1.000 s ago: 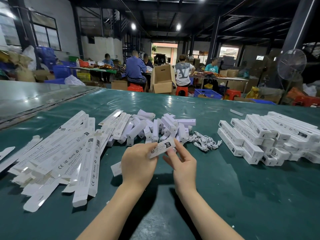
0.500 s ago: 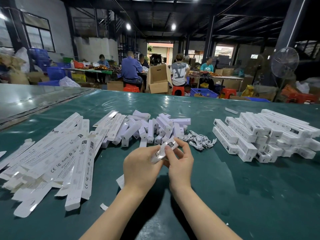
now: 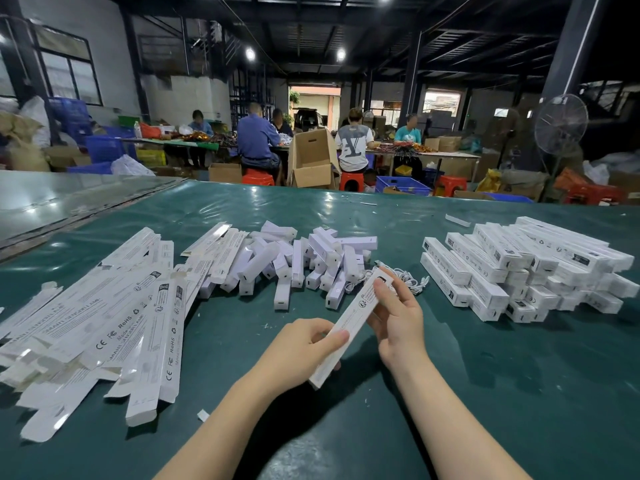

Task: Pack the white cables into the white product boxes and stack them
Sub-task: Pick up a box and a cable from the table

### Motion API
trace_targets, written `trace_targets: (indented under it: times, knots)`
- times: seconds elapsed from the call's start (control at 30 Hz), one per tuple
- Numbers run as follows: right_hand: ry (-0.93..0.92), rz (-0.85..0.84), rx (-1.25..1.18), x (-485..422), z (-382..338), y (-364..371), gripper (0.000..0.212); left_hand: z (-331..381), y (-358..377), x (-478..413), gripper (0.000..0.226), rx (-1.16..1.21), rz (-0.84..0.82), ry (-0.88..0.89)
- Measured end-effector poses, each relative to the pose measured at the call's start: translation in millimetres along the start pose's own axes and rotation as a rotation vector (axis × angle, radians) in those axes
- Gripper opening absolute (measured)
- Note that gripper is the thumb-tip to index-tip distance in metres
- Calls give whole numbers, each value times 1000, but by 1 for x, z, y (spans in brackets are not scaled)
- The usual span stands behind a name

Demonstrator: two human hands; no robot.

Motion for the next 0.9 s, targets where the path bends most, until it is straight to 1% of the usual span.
trace_targets:
  times: [0.17,0.37,0.47,0.5,0.53,0.57,0.63,0.67,0.7,0.77,0.83,0.9]
  knots:
    - [-14,41,-35,-2,2,-6,22,-4,2,1,16,154,11,-66]
    - [24,57,-50,-5,0,-12,24,-6,2,0,18,119,47,-83]
    - [22,16,-47,-9,1,-10,23,-9,2,0,19,144,87,-103]
    - [10,-12,18,-10,2,-5,22,-10,2,0,21,154,124,-115]
    - [-21,-39,147,-9,4,0,23,-11,0,-1,23,161,185,-126]
    - [-82,-62,345,-7,5,7,29,-14,-3,-2,24,171,271,-141]
    - [-302,-137,818,3,8,25,51,-23,-15,-3,22,250,482,-194]
    - [-431,-203,989,11,12,35,55,-28,-19,-2,18,313,558,-224]
    - [-535,-274,1099,20,17,45,53,-32,-21,-2,14,402,602,-246]
    - [-636,-351,1234,28,25,56,49,-39,-20,-1,7,617,648,-264]
    - [-646,-359,1375,26,30,58,49,-41,-19,1,7,767,687,-249]
    - [-690,-322,1428,25,25,56,44,-37,-17,-2,8,824,660,-203]
Point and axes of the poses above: each hand's wrist, its own x-axis away from the middle knuckle, its own y-axis out of the palm, z = x × y, the point moved 7 cm from there along -x, towards the middle knuckle, and after that the axes turned 9 degrees about y, right-handed, at the moved point
